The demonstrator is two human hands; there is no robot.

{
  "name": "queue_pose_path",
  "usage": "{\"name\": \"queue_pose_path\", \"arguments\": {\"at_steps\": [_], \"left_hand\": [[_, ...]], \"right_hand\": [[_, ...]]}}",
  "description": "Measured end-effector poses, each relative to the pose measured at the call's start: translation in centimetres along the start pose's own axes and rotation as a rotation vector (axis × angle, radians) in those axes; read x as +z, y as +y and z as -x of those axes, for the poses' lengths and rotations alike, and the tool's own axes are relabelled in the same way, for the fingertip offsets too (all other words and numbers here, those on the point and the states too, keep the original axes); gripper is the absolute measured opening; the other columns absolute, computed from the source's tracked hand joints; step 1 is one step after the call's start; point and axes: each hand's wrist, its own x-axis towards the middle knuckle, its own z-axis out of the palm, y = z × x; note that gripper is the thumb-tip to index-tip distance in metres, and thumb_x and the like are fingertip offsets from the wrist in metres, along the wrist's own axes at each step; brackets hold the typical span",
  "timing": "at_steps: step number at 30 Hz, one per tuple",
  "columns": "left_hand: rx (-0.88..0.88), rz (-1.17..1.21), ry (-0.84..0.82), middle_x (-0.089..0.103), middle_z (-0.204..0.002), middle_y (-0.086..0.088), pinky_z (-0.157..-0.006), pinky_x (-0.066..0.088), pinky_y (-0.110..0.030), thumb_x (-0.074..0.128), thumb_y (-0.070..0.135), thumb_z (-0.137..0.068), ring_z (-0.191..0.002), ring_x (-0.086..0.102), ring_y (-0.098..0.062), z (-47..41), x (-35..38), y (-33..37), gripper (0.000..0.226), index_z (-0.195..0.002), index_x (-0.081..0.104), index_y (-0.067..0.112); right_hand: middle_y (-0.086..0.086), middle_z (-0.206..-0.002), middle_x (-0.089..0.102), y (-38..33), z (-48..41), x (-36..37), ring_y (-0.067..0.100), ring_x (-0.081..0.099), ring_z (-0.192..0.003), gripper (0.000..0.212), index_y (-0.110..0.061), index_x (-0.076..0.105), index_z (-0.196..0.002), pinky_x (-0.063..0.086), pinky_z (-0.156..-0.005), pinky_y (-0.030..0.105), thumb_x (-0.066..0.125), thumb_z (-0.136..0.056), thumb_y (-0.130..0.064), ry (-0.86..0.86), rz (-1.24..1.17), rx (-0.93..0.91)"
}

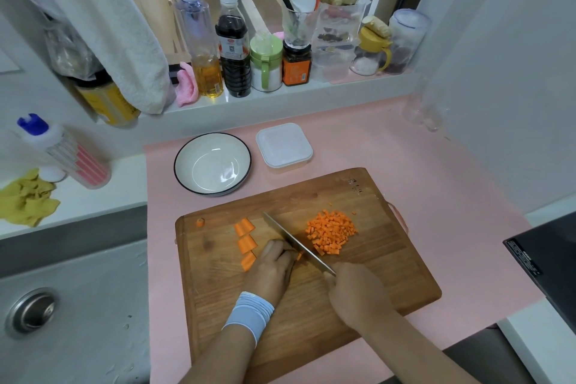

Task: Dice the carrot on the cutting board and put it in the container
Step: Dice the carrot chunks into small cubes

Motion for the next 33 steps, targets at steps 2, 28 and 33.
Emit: {"name": "queue_pose_path", "arguments": {"at_steps": [2, 28, 33], "left_hand": [[-0.005, -0.002, 0.004, 0.062, -0.095, -0.003, -0.069, 0.053, -0.03, 0.069, 0.006, -0.087, -0.09, 0.057, -0.017, 0.0, -0.1, 0.0, 0.006, -0.093, 0.072, 0.007], [-0.02, 0.03, 0.046, 0.062, -0.092, -0.001, -0.073, 0.052, -0.026, 0.071, 0.005, -0.086, -0.089, 0.058, -0.016, 0.2, -0.2, 0.2, 0.005, -0.089, 0.072, 0.009], [-0.033, 0.008, 0.064, 0.061, -0.09, -0.003, -0.074, 0.052, -0.027, 0.072, 0.005, -0.085, -0.087, 0.058, -0.017, 0.4, -0.2, 0.2, 0.004, -0.088, 0.073, 0.007]], "right_hand": [[-0.004, -0.09, 0.069, -0.2, 0.1, 0.0, 0.018, 0.067, -0.089, 0.025, -0.025, 0.066, -0.098, 0.055, -0.082, 0.037, 0.045, -0.102, -0.037, 0.005, -0.008, -0.009], [-0.007, -0.082, 0.065, -0.9, -0.7, -0.9, 0.01, 0.063, -0.075, 0.025, -0.025, 0.068, -0.101, 0.05, -0.068, 0.028, 0.048, -0.102, -0.04, -0.051, -0.049, 0.028], [-0.005, -0.089, 0.067, -0.7, -0.5, -0.5, 0.016, 0.065, -0.084, 0.029, -0.024, 0.068, -0.101, 0.054, -0.077, 0.034, 0.045, -0.102, -0.042, -0.003, -0.021, 0.021]]}}
